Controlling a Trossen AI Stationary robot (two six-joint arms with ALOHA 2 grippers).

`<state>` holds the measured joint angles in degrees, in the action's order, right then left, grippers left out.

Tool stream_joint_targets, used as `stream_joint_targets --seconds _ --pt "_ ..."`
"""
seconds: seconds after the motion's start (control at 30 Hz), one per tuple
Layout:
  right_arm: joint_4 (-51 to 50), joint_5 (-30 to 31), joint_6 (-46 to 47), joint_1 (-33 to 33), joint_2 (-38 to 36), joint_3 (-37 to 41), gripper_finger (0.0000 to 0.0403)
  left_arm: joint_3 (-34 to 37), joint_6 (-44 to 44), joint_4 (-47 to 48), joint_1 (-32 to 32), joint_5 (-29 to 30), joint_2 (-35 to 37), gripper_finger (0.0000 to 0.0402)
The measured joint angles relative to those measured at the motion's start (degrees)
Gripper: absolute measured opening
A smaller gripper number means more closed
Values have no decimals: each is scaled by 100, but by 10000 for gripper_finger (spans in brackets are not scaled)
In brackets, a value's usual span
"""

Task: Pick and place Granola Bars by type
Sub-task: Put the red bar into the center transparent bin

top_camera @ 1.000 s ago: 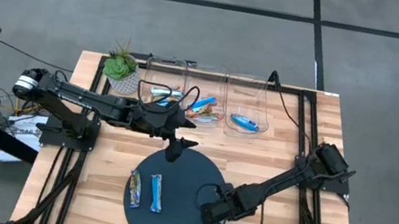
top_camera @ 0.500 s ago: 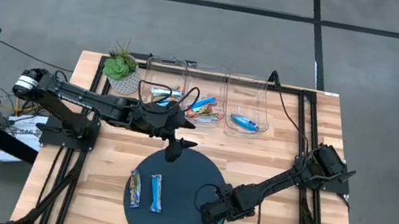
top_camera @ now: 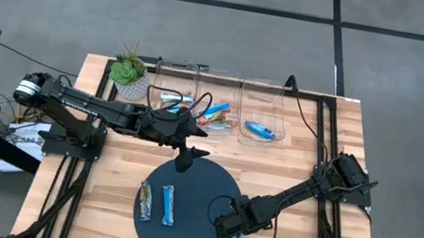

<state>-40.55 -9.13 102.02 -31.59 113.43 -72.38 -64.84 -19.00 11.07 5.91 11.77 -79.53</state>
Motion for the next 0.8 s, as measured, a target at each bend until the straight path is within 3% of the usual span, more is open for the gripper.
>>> stream_joint_targets --seconds 0.67,0.8 --pt "-134 19 41 -63 -342 -7 82 0 0 22 0 -9 0 290" --pt "-299 259 -5 -50 -362 -194 82 0 0 26 0 -11 0 290"
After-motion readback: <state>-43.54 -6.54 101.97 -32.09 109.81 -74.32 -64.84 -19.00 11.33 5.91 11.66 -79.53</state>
